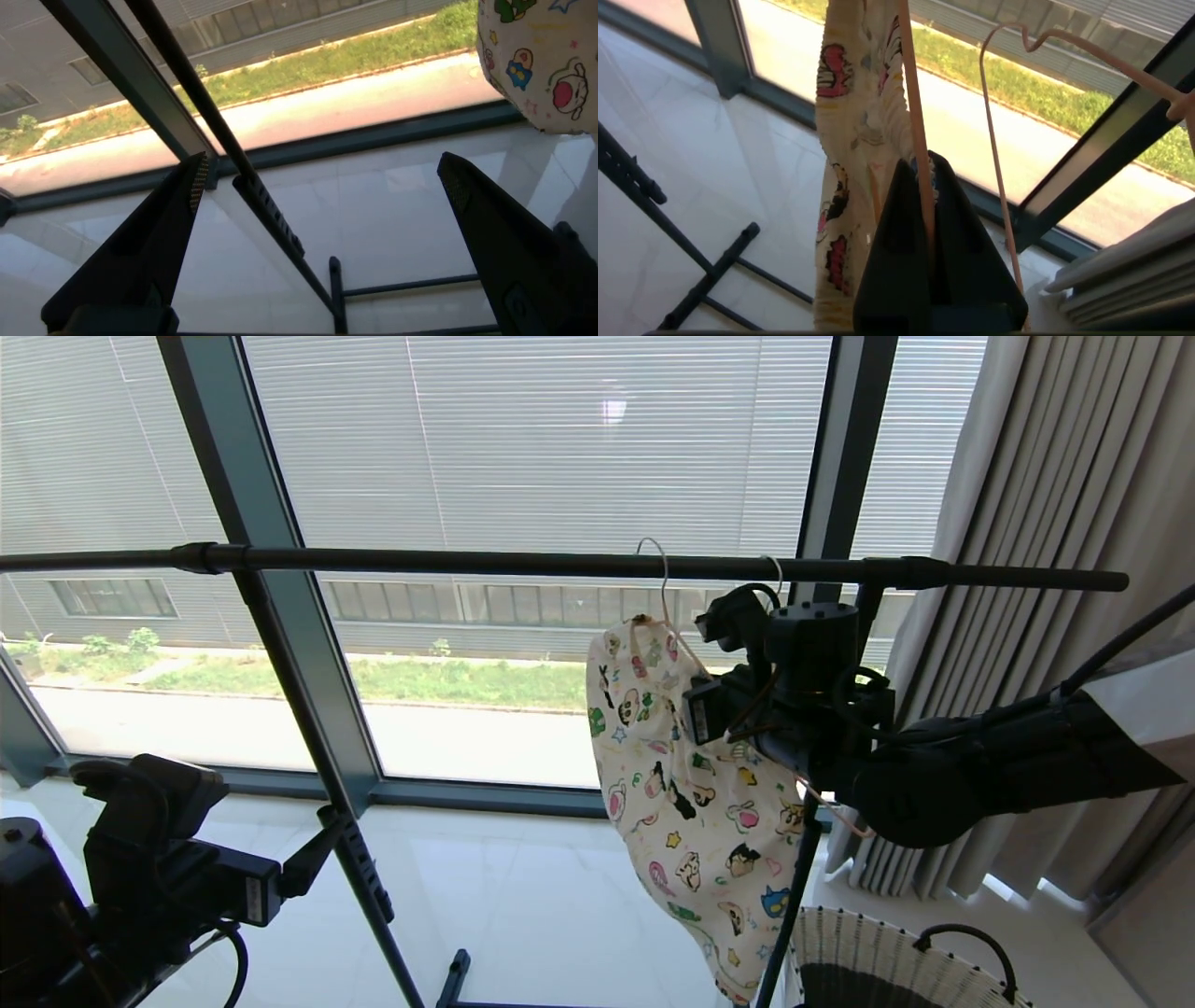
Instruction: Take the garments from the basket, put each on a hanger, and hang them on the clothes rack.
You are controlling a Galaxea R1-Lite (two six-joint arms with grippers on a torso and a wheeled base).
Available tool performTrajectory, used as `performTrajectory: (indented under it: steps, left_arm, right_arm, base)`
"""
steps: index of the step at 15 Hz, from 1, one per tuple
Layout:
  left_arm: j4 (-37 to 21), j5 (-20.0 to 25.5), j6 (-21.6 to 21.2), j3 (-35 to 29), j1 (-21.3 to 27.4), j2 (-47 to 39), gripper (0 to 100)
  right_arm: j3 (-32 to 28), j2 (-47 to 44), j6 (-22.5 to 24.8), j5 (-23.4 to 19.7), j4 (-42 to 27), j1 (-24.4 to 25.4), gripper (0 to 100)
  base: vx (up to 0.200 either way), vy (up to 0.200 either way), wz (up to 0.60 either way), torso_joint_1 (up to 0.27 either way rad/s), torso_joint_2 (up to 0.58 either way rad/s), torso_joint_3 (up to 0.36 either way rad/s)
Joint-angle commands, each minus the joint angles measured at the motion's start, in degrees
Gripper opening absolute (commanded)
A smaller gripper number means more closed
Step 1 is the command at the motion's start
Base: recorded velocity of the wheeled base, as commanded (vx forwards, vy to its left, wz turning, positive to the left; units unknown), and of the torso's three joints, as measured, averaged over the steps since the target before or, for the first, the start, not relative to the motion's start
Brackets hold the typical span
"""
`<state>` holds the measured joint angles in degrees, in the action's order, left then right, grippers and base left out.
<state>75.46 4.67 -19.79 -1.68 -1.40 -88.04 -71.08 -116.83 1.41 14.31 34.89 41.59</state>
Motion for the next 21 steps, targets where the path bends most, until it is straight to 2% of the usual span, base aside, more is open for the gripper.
performTrajectory:
  steps: [1, 13, 14, 19, 21]
  left_arm:
    - [0.0, 0.0, 0.0, 0.1, 0.1, 0.5, 100]
    - [0.0, 0.0, 0.0, 1.3, 0.1, 1.1, 100]
    - [0.0, 0.0, 0.0, 1.3, 0.1, 1.1, 100]
    - [0.0, -0.1, 0.2, 1.3, 0.0, 1.0, 100]
    - [0.0, -2.8, 0.3, 1.2, -0.3, 0.7, 100]
  right_arm:
    - [-0.5, -0.9, 0.0, 0.0, 0.1, 0.0, 0]
    - [-1.3, -0.6, 0.0, 0.0, -1.1, 0.0, 0]
    - [-1.3, -0.6, 0.0, 0.0, -1.1, 0.0, 100]
    - [-1.0, 2.0, 0.0, 0.0, -1.1, 0.2, 100]
    - [-0.7, 5.8, -0.1, 0.0, -1.1, 0.5, 100]
  base:
    - [0.0, 0.0, 0.0, 0.0, 0.0, 0.0]
    - [0.0, 0.0, 0.0, 0.0, 0.0, 0.0]
    - [0.0, 0.0, 0.0, 0.0, 0.0, 0.0]
    - [0.0, 0.0, 0.0, 0.0, 0.0, 0.0]
    - [0.0, 0.0, 0.0, 0.0, 0.0, 0.0]
